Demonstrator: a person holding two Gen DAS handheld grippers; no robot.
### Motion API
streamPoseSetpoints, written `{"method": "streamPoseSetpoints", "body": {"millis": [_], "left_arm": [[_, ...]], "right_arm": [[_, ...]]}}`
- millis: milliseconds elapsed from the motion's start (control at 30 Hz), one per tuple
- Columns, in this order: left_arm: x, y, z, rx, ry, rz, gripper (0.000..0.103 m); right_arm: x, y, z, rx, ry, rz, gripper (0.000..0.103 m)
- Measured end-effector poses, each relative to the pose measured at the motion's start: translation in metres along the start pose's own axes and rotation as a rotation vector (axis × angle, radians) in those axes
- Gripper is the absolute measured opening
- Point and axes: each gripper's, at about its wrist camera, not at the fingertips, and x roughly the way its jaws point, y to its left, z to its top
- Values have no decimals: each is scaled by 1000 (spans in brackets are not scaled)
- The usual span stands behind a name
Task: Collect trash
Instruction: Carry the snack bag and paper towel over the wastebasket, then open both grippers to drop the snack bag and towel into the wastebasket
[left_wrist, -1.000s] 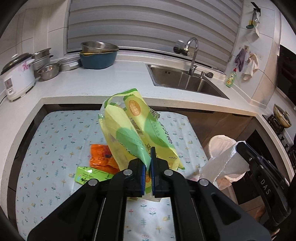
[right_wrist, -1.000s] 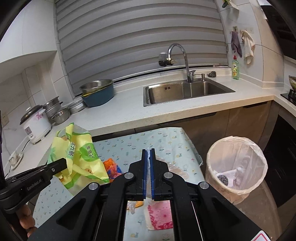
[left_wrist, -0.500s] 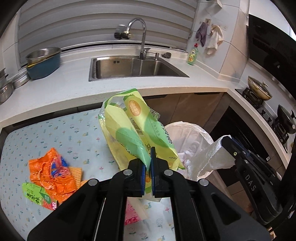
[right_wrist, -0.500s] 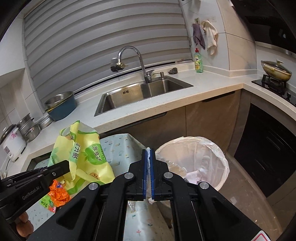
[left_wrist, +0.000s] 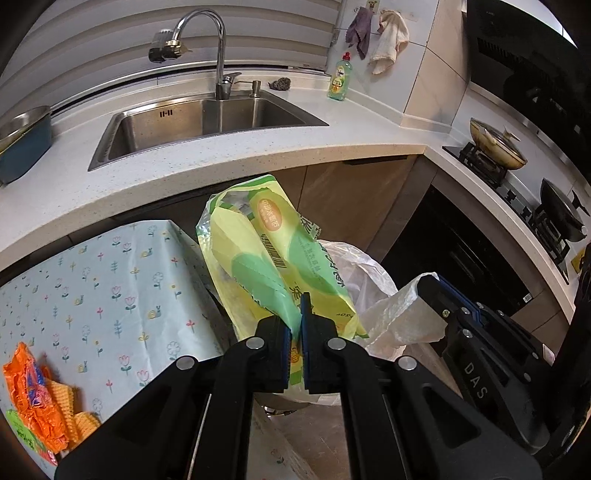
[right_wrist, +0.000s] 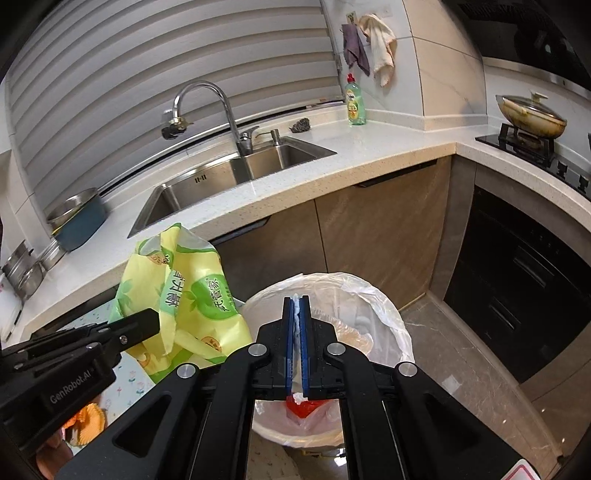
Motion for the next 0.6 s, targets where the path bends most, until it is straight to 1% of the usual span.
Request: {"method": "streamPoseSetpoints", "body": {"millis": [167,300,333,400,467,500,533,567,600], "left_arm": [[25,-5,0,7,26,-13,4],[37,-5,0,6,38,-19,5],[39,-4,0,3,40,-19,7],[42,-3,0,-3,37,-19,8],[44,-3,1,-4,29,-12,15],[44,-2,2,-6,27,-9,21],[44,-2,3,-12,24,-7,29],[44,0,4,-19,18,-5,33],[42,1,4,-26,10,1,37]], "right_arm": [[21,-13,-1,19,29,-4,3],[32,-16,-2,18,39,-7,3],[34,-16,-3,17,41,-6,3],[38,-18,-3,15,45,-3,3],[41,-18,-3,12,52,0,4],[42,-17,-2,13,49,1,7],[42,-17,-2,11,46,3,13],[42,-17,-1,11,44,5,22],[41,-16,-1,14,39,9,26]]}}
